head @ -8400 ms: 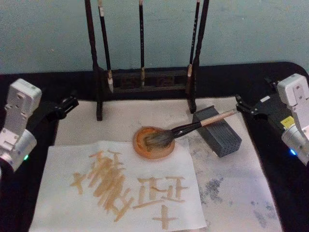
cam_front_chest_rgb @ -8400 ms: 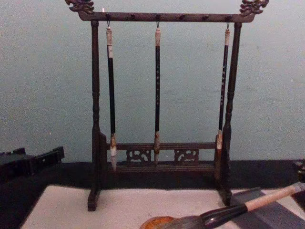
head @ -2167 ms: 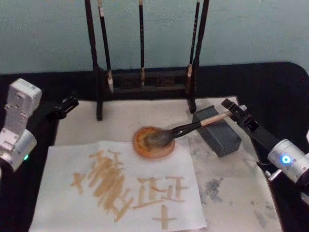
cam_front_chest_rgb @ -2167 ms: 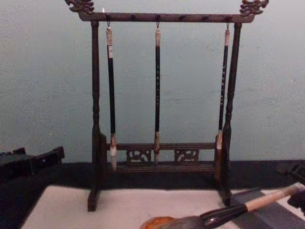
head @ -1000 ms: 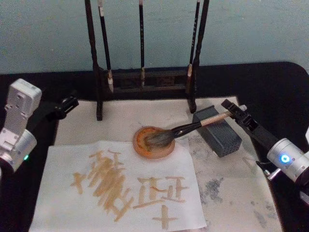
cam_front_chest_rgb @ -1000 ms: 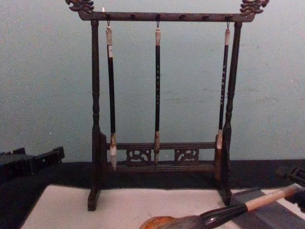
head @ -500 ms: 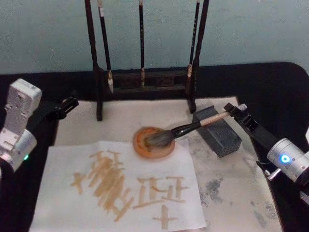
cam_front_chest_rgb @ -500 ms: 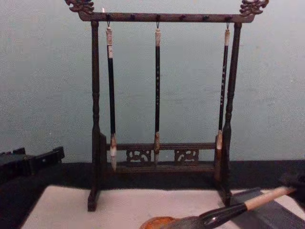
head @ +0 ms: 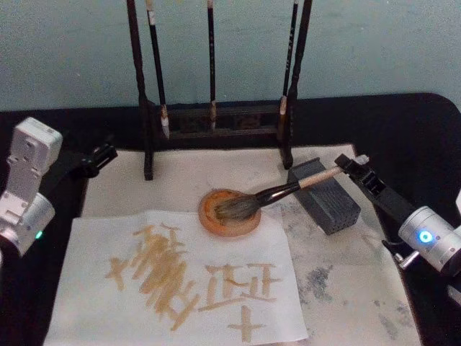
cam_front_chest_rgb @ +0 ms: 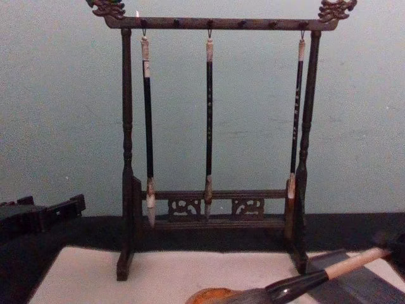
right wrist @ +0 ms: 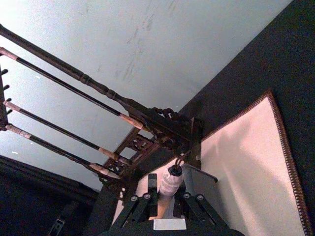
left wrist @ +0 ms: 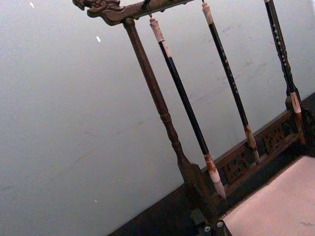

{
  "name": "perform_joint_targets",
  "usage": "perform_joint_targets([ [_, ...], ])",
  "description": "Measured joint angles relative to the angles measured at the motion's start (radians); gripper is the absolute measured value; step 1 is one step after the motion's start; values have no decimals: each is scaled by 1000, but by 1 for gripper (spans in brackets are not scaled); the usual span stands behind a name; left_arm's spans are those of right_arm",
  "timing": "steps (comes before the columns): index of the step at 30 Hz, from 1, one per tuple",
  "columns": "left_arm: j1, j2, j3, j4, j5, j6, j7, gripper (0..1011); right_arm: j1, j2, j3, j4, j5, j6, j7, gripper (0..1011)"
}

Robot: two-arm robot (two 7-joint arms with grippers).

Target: Pick up the brush from the inkstone, write on the paper, then place the brush back to its original position.

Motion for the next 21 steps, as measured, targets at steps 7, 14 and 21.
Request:
perform_joint_targets([
  [7, 0, 0, 0, 0, 0, 0, 0, 1002, 0, 0, 0, 0, 0, 0, 0, 196],
  [14, 0, 0, 0, 0, 0, 0, 0, 1002, 0, 2, -2, -1, 0, -2, 0, 196],
  [21, 0, 0, 0, 0, 0, 0, 0, 1002, -21, 29, -13, -59, -9, -37, -24, 195],
])
